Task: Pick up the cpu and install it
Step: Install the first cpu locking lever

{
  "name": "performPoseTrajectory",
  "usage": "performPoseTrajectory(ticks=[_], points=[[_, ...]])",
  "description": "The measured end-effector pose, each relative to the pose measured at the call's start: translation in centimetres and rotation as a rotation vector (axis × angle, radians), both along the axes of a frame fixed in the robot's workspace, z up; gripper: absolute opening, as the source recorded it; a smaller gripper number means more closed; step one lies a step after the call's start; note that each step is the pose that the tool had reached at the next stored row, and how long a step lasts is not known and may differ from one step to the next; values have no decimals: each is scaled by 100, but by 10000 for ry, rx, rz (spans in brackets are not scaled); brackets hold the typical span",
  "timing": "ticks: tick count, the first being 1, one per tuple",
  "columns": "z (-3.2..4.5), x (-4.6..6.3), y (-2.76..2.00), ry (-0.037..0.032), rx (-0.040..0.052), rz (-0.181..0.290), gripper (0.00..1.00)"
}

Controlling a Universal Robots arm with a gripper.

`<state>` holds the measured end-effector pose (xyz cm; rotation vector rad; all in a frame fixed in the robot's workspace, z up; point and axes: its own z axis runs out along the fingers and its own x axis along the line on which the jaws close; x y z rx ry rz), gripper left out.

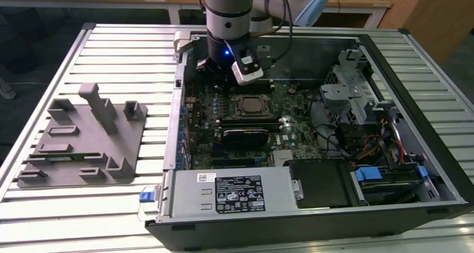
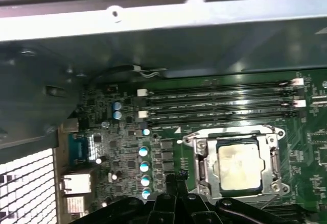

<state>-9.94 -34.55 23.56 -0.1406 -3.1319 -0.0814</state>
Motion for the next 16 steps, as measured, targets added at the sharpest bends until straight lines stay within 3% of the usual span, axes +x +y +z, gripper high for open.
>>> performPoseTrajectory(ticks=[7,14,16], points=[[16,-50,0,1,-1,1,11],[140,-50,0,0,10,0,11],[146,-50,0,-2,87,1,11]])
